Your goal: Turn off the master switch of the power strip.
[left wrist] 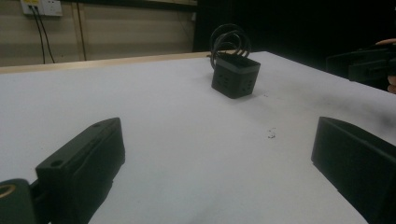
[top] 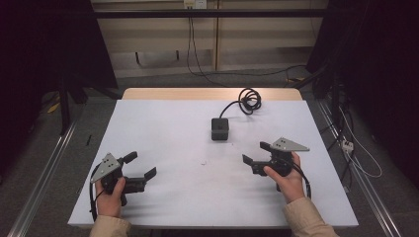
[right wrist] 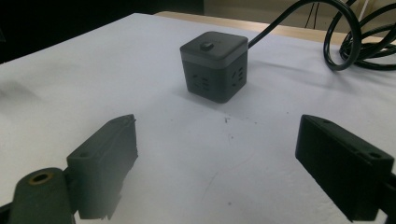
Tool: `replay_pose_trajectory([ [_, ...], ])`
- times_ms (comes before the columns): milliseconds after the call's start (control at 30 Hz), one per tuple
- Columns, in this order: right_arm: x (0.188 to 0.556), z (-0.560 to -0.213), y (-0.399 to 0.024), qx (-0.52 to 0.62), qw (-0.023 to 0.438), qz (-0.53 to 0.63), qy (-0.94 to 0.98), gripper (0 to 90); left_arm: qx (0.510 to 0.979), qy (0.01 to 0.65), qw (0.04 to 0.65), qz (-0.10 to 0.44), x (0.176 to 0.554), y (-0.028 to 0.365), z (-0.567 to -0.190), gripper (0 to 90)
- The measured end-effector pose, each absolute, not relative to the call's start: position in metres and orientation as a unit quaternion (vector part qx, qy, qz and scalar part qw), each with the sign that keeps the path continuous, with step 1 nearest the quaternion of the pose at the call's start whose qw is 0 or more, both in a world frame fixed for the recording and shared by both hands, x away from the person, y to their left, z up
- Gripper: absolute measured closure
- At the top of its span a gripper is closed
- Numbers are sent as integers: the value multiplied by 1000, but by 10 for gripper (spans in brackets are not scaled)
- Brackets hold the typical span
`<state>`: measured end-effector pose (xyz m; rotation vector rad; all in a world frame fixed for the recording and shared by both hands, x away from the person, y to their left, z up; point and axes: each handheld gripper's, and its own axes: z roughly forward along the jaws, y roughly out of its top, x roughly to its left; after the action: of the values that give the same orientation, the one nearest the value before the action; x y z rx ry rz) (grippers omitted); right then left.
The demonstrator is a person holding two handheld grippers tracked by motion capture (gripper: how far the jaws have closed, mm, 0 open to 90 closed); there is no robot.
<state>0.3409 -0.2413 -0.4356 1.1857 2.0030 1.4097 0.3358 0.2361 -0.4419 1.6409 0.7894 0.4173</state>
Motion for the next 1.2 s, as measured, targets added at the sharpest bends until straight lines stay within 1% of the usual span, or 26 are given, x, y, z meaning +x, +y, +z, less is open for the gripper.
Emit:
replay_pose_trajectory([
  [533, 321, -438, -252, 411, 212, 493, 737, 102, 706, 340, 594, 181, 335, 237, -442, 23],
  [1200, 301, -445, -269, 409, 221, 481, 743, 102, 705, 342, 594, 181, 335, 237, -442, 23],
])
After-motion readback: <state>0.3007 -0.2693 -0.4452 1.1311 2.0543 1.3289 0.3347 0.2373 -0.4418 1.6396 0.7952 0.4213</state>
